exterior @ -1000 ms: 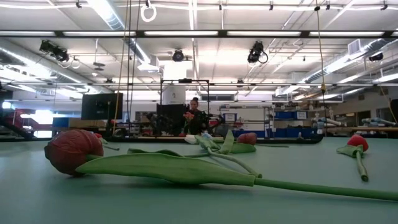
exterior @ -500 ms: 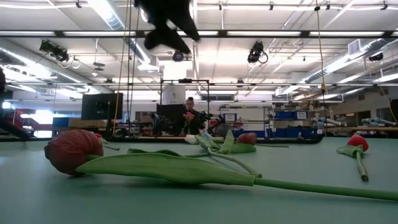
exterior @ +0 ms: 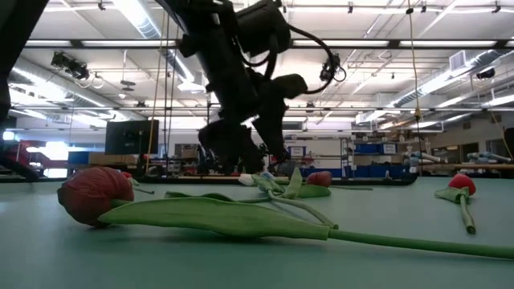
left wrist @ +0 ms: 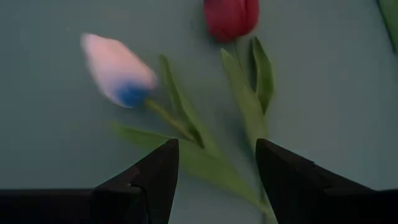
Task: Sort flowers into vase by color
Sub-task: Put the top dark red flower into the transparent vase
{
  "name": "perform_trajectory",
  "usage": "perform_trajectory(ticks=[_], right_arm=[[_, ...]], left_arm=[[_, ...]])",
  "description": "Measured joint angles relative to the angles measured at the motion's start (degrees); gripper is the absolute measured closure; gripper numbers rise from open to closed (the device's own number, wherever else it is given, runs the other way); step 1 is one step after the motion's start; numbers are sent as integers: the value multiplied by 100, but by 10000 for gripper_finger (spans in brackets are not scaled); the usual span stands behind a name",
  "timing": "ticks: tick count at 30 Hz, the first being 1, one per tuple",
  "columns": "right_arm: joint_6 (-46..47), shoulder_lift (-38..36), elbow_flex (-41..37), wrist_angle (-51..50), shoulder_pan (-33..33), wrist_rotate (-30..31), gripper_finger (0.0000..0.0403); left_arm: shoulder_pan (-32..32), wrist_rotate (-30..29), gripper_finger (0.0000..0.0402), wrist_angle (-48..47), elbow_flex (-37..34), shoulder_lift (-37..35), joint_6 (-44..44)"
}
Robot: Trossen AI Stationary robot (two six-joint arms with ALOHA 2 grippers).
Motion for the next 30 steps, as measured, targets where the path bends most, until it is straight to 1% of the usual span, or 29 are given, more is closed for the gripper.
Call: perform_trajectory(ticks=[5,7,11,17,20,24,30], right_arm=[[0,-2,0,-2,0,0,266],[0,-1,0,-1,1,0,266],[0,0,0,-2,-1,0,266],[0,0,0,-4,1,0,266],[0,0,0,9,2,0,266],[0,0,0,9,2,0,266],[0,0,2,34,2,0,266]], left_arm=[[-206,43,182,773,0,146,-304],[-259,44,182,897,2,146,-315],[-278,-81,188,757,2,149,-358],[-356,-153,217,625,-2,319,-484],[-466,-116,228,796,4,458,-478],[-576,-110,232,953,7,624,-310],[-573,-160,233,1009,31,824,-162]])
